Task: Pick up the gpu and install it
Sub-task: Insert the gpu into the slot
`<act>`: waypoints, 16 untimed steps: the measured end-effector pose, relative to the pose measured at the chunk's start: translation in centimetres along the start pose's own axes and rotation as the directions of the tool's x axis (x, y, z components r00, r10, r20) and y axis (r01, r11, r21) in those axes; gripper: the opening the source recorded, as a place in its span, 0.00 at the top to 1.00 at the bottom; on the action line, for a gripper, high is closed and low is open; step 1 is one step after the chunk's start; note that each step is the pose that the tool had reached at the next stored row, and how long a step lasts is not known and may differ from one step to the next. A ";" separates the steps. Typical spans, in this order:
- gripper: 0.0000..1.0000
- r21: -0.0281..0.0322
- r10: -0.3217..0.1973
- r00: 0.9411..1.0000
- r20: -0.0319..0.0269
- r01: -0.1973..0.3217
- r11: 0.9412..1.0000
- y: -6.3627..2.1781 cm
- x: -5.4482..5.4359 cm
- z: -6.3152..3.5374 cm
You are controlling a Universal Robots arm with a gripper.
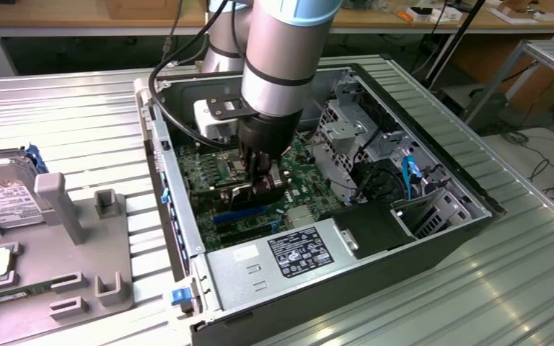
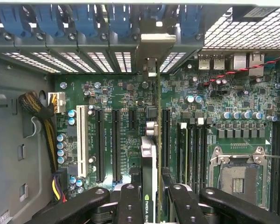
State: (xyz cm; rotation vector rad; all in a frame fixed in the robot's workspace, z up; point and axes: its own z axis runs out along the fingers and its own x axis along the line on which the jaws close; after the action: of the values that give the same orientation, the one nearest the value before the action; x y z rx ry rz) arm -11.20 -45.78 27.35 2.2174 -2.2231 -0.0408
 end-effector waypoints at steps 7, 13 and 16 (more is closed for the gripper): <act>0.73 0.000 0.000 1.000 0.000 0.000 1.000 0.01 -0.3 0.02; 0.73 0.000 0.000 1.000 0.000 0.000 1.000 0.00 0.0 0.02; 0.73 0.000 0.001 1.000 -0.001 -0.001 1.000 0.00 0.2 0.01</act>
State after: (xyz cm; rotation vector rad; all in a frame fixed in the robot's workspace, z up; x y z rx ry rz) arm -11.20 -45.96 27.33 2.2162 -2.2238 -0.0399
